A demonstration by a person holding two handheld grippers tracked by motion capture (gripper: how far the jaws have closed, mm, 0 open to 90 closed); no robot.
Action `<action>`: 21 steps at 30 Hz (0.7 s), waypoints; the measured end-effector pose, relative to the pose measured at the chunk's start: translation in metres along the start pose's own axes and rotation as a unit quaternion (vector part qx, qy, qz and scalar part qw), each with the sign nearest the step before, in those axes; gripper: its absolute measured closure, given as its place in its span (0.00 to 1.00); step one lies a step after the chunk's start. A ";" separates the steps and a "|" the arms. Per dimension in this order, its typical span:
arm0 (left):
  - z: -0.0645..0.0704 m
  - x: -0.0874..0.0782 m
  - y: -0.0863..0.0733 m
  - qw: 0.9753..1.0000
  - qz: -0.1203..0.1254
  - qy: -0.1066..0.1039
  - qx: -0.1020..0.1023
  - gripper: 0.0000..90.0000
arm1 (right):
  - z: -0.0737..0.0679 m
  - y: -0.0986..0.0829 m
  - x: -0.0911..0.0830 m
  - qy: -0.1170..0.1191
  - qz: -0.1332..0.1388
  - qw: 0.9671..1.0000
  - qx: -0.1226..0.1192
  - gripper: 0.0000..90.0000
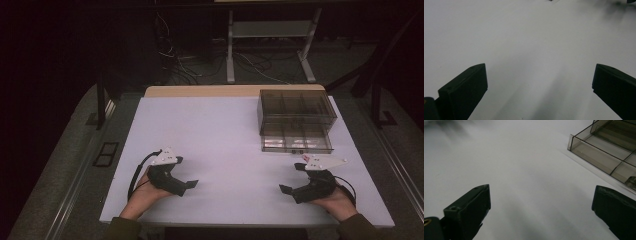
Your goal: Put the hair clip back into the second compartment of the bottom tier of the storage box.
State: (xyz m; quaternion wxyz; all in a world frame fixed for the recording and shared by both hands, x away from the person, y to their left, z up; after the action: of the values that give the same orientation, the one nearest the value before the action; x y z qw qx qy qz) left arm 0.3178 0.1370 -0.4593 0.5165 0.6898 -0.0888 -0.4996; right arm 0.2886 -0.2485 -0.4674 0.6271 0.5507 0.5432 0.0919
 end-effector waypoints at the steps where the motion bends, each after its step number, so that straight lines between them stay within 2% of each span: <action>1: 0.000 0.000 0.000 1.000 0.001 -0.001 -0.002 0.00 | 0.000 0.000 0.000 0.001 0.000 1.000 0.001 0.02; 11: 0.000 0.001 -0.001 1.000 0.000 -0.001 -0.012 0.00 | 0.002 -0.001 -0.003 0.009 0.006 1.000 0.005 0.02; 21: 0.000 -0.001 -0.003 1.000 0.006 -0.002 -0.016 0.00 | 0.004 0.003 -0.004 0.003 0.000 1.000 -0.003 0.02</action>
State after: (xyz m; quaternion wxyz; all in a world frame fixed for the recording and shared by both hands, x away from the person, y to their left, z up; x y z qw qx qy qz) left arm 0.3158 0.1388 -0.4612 0.5300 0.6801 -0.0861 -0.4992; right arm 0.2913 -0.2525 -0.4632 0.6273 0.5486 0.5445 0.0951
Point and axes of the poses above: each handheld gripper's, and its own axes: x roughly forward along the jaws, y roughly out of its top, z roughly to its right, the point moved 5 cm from there along x, roughly forward along the jaws, and after that the axes turned 7 degrees about y, right-handed, at the moved point
